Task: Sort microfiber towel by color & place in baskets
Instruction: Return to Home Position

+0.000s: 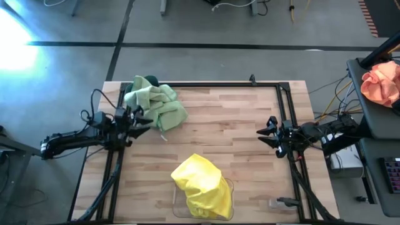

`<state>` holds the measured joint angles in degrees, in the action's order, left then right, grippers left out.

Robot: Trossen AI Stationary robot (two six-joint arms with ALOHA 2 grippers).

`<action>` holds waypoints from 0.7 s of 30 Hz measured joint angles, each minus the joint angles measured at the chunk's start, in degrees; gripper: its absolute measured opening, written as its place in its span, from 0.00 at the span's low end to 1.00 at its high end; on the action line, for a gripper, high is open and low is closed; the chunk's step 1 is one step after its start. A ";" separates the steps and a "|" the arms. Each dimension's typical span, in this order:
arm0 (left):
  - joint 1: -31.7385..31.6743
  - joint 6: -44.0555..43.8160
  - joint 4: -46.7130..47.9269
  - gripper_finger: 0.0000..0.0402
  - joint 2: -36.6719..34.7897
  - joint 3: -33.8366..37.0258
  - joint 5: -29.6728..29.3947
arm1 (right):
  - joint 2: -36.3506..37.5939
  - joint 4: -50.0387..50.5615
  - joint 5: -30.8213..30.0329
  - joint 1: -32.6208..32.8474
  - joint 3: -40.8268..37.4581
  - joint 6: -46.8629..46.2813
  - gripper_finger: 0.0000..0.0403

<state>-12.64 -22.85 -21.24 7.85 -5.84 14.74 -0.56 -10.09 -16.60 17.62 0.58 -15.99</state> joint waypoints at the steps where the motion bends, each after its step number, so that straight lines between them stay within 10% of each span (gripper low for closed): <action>1: 0.21 -0.69 -0.90 0.39 -0.01 0.66 0.30 | 0.00 0.00 0.00 -0.01 0.00 -0.01 0.34; 21: 2.55 -5.36 2.11 0.39 0.03 2.26 10.33 | 0.00 0.44 0.02 0.01 0.00 -0.63 0.34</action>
<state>-10.09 -28.21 -19.13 7.88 -3.57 25.07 -0.56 -9.65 -16.58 17.63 0.58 -16.62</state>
